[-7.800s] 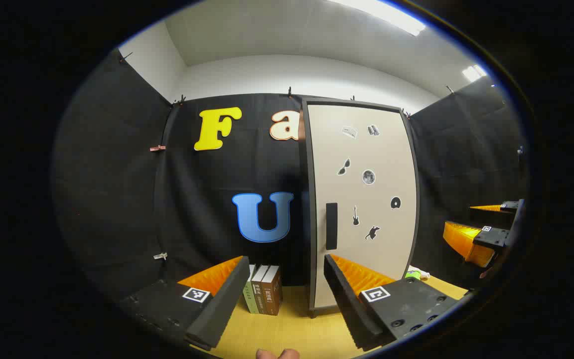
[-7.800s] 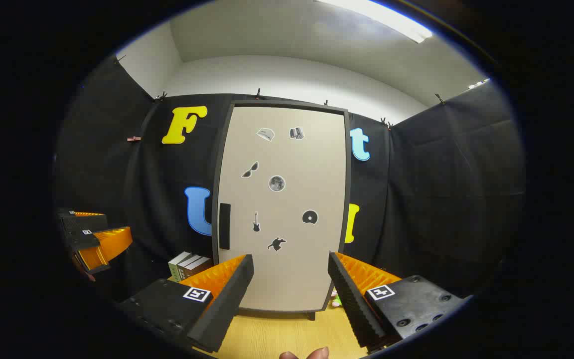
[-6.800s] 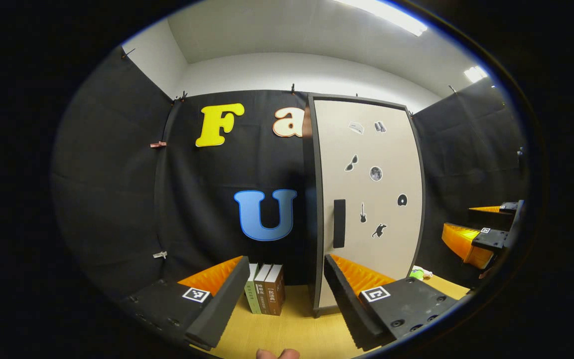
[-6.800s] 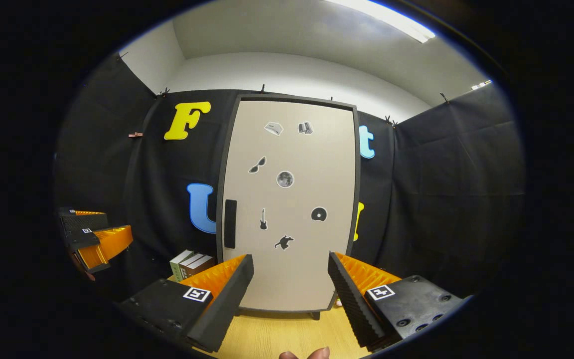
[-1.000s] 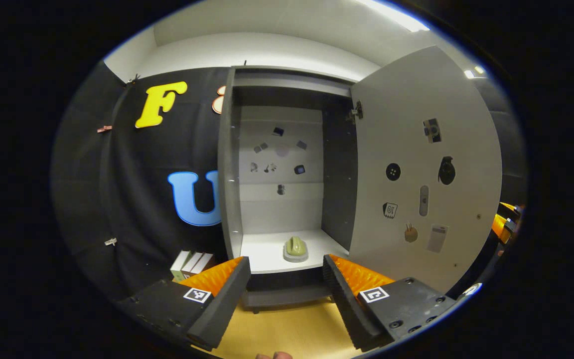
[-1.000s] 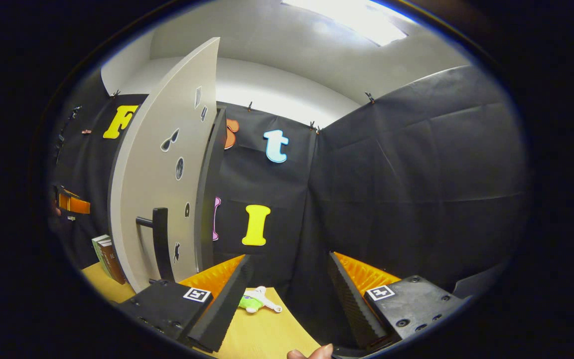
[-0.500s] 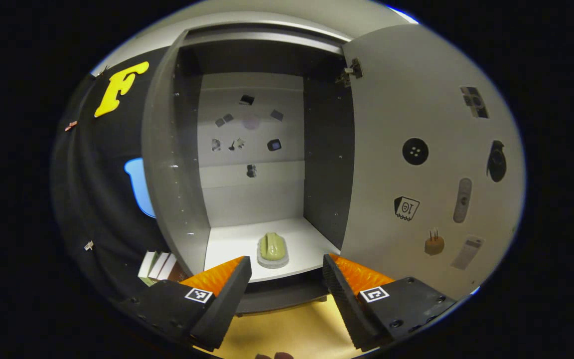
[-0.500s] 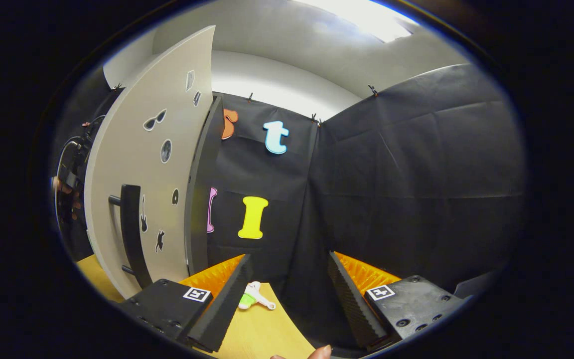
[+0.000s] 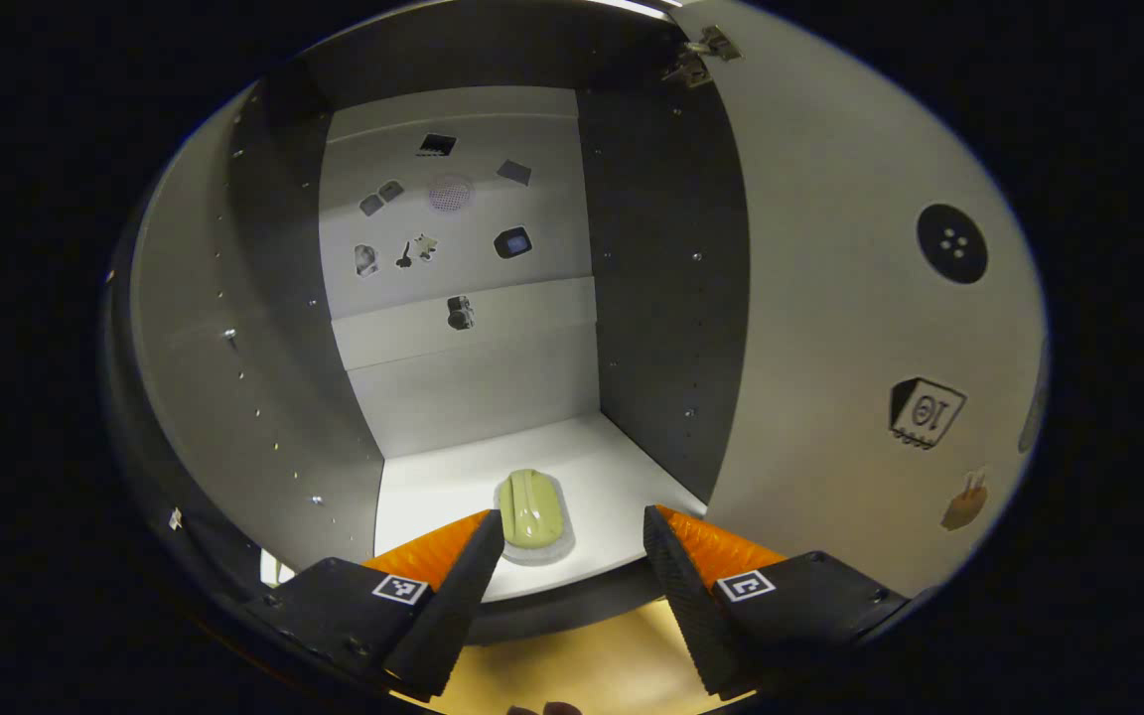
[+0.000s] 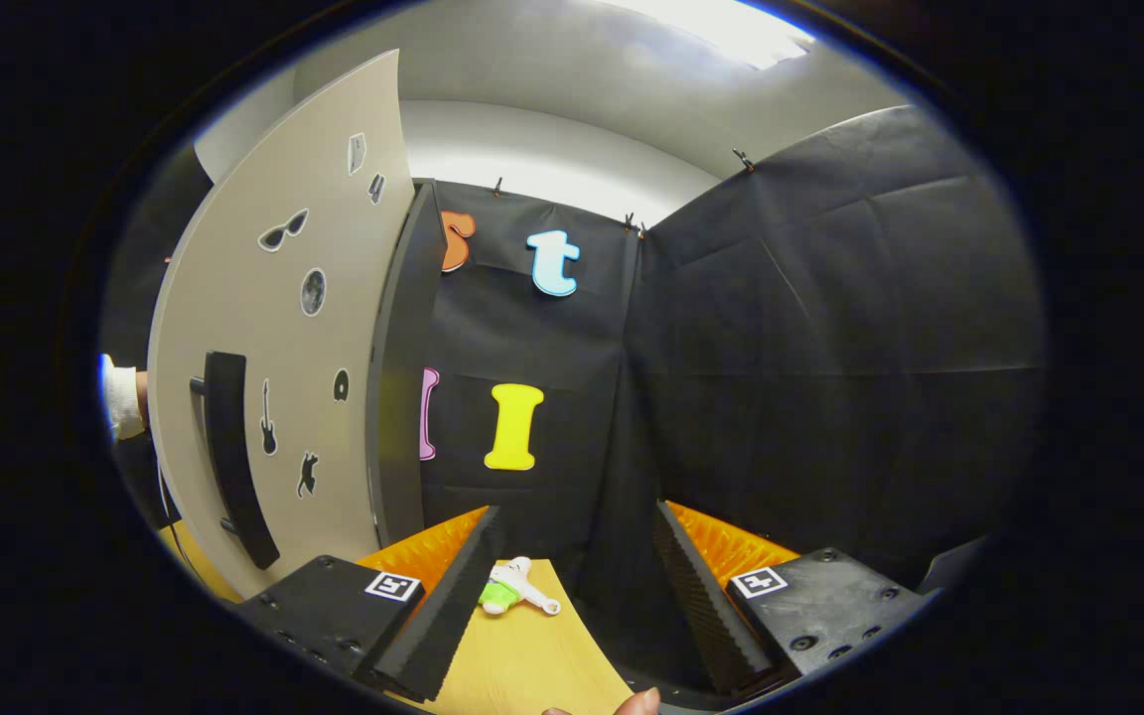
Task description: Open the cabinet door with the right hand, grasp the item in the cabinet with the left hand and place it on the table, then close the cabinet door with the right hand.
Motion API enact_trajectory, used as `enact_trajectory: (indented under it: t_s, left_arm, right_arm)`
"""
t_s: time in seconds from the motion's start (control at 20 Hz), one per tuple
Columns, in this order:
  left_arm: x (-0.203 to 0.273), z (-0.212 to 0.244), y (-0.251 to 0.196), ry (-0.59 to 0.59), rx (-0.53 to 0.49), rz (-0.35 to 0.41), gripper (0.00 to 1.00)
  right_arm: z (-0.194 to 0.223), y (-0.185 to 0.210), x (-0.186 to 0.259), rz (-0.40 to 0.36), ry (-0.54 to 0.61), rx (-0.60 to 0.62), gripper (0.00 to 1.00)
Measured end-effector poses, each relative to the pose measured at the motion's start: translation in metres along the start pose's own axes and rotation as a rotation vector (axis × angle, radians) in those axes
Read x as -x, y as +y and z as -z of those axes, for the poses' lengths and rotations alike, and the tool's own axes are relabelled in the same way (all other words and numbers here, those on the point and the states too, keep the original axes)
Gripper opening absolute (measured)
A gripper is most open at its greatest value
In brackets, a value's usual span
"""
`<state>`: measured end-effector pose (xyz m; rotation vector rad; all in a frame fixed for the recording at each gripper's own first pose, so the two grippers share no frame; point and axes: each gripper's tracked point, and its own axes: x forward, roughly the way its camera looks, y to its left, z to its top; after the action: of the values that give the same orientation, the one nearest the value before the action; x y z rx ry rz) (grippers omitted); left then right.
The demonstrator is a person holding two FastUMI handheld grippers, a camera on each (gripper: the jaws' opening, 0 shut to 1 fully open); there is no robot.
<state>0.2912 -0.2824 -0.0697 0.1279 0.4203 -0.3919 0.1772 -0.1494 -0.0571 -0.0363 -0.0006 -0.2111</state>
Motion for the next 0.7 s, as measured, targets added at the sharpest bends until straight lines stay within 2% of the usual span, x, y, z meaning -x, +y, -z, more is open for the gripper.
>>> enact_trajectory:
  t_s: [0.05,0.1,0.3,0.35,0.6,0.7]
  left_arm:
    - [-0.008,-0.002,0.004,0.004,-0.006,-0.005,0.89]
    - [-0.015,-0.002,0.005,0.004,-0.003,-0.002,0.89]
    - [-0.046,0.003,0.017,0.046,0.06,-0.001,0.89]
    - [-0.054,0.005,0.021,0.062,0.073,-0.008,0.9]
    - [-0.092,0.01,0.031,0.124,0.074,-0.023,0.89]
    - [-0.107,0.02,0.04,0.16,0.078,-0.052,0.89]
  right_arm:
    - [0.0,-0.001,-0.002,0.001,-0.001,0.005,1.0]
    - [0.001,-0.002,-0.003,0.0,-0.002,0.01,0.98]
    - [0.003,-0.002,-0.007,-0.004,-0.004,0.026,1.0]
    - [0.003,-0.002,-0.008,-0.005,-0.005,0.034,0.98]
    - [0.013,-0.011,-0.009,0.008,0.015,0.071,0.98]
    - [0.015,-0.015,-0.009,0.015,0.021,0.083,0.98]
